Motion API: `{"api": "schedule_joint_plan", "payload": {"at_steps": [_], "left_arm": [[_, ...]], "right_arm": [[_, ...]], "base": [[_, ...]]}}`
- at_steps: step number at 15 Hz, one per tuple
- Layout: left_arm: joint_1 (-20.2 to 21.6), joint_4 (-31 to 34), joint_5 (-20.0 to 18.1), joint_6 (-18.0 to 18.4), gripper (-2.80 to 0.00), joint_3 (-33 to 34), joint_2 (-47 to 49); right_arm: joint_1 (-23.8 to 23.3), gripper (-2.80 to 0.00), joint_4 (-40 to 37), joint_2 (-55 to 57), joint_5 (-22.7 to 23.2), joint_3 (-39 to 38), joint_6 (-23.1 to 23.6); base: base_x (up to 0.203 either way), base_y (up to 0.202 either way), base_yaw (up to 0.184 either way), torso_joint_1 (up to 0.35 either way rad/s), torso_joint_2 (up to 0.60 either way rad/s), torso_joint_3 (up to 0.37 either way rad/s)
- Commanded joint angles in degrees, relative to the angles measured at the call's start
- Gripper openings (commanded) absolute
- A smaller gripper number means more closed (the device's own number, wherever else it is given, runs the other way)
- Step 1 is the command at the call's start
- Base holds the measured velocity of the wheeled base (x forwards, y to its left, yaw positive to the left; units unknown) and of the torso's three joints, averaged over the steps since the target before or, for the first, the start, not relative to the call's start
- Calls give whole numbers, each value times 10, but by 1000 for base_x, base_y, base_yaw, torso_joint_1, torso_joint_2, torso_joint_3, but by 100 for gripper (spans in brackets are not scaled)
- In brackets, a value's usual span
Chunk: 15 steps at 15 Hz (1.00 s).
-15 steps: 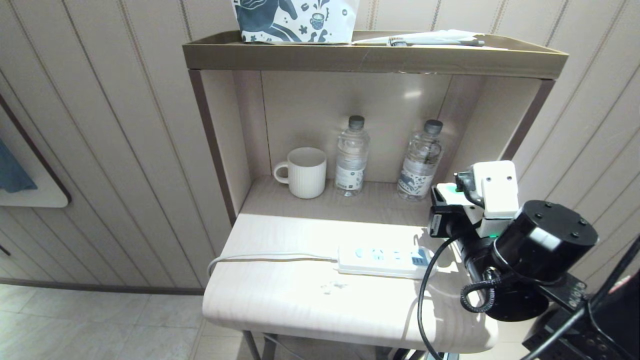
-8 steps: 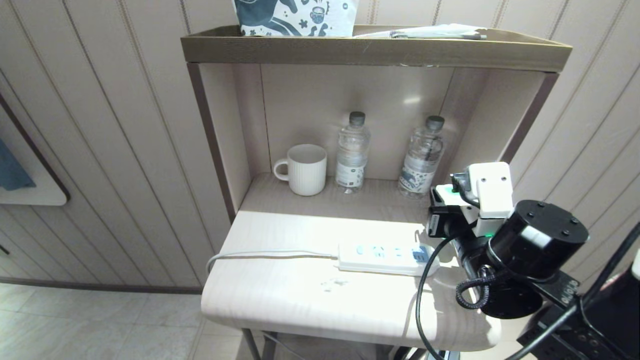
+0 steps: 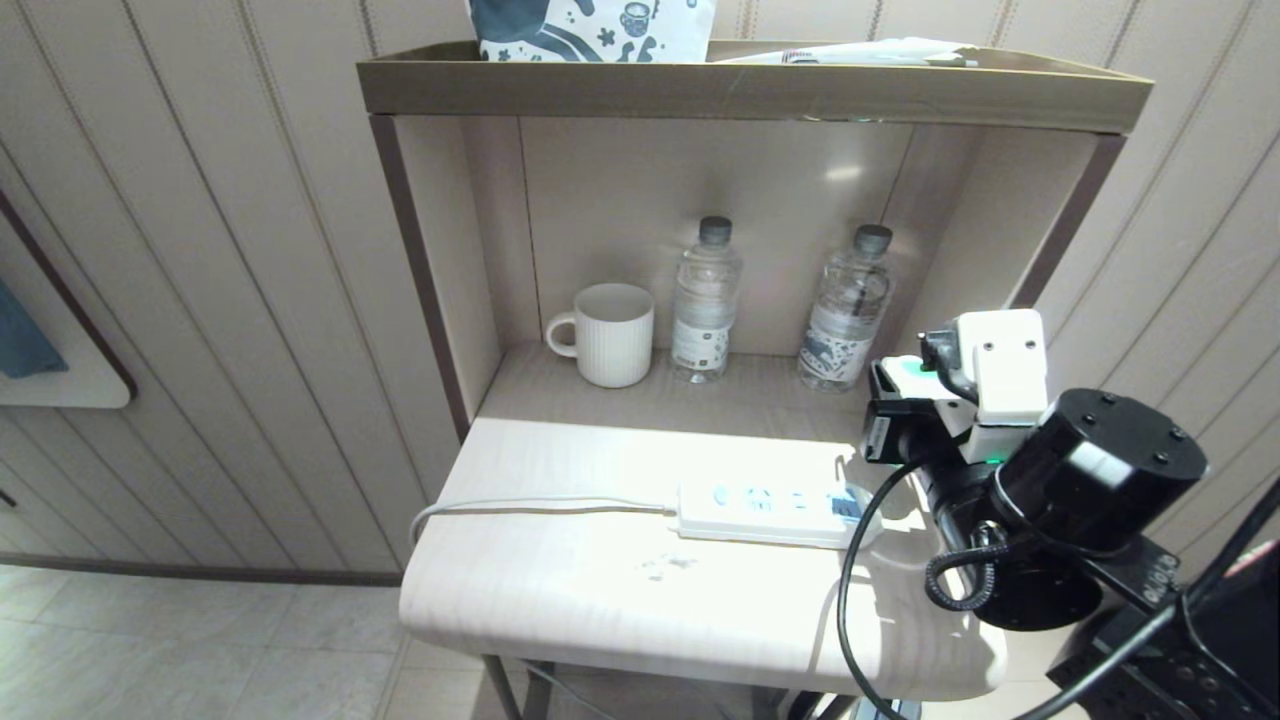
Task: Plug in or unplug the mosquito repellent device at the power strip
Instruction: Place the mosquito repellent liquid on the table
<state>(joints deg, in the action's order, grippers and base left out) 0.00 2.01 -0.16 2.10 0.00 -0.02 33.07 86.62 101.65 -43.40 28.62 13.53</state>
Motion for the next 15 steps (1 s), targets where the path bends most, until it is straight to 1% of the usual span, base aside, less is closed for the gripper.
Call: {"api": "schedule_joint_plan", "payload": {"at_steps": [1,4,8,10,15], "left_arm": [[0,0,0,0,-280,0,0],[0,0,0,0,-280,0,0],[0,0,0,0,-280,0,0],[0,0,0,0,-280,0,0],[0,0,0,0,-280,0,0]], "right_arm": [[-1,-280,5,1,-2,0,1],[-19,-280,9,40,-1,0,-4],[-30,-280,11,67,1,7,-10],[-45,-280,11,85,2,16,-24],[-51,-280,26,104,1,24,-26]], "base": [[0,0,0,0,0,0],[0,0,0,0,0,0],[0,0,0,0,0,0],[0,0,0,0,0,0],[0,0,0,0,0,0]]}}
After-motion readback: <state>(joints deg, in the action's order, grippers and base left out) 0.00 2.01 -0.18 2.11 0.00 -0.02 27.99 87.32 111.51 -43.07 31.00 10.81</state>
